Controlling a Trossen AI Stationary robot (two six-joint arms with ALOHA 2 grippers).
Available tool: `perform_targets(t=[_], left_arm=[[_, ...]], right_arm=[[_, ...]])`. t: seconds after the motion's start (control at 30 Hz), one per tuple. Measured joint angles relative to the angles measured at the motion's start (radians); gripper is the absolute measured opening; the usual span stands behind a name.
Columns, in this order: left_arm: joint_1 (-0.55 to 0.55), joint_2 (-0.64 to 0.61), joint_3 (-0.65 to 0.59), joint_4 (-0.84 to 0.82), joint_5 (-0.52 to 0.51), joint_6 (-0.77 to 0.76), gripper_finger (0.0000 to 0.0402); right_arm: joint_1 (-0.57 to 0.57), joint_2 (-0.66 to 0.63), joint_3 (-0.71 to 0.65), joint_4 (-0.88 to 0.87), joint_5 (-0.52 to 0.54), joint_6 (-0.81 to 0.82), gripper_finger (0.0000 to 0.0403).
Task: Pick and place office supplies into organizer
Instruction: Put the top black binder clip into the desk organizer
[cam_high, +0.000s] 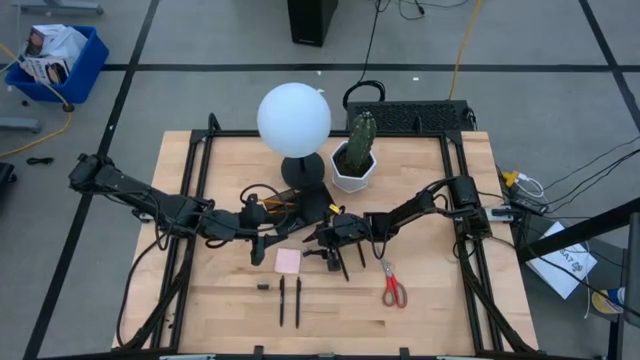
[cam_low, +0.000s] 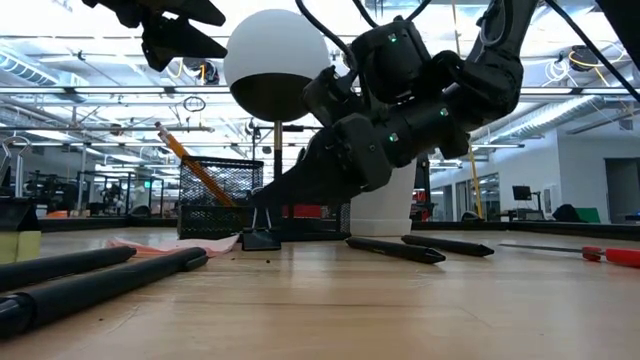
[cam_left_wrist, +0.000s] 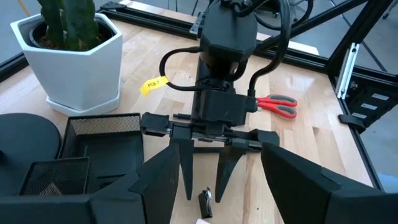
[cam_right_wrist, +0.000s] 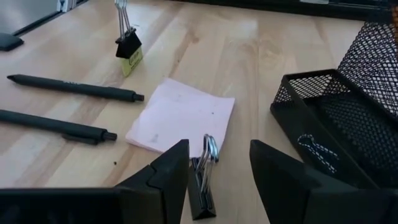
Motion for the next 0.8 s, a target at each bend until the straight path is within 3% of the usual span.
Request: perform_targets(t=[0.53,0.8], left_arm=[[0.0,0.0,0.0,-0.001,0.0,0.0,0.0232],[0.0,0.0,0.0,-0.001,0.0,0.0,0.0232]], right_arm=[[0.0,0.0,0.0,-0.018,0.0,0.0,0.0162],[0.0,0.0,0.0,-0.018,-0.002,0.0,0.0099]])
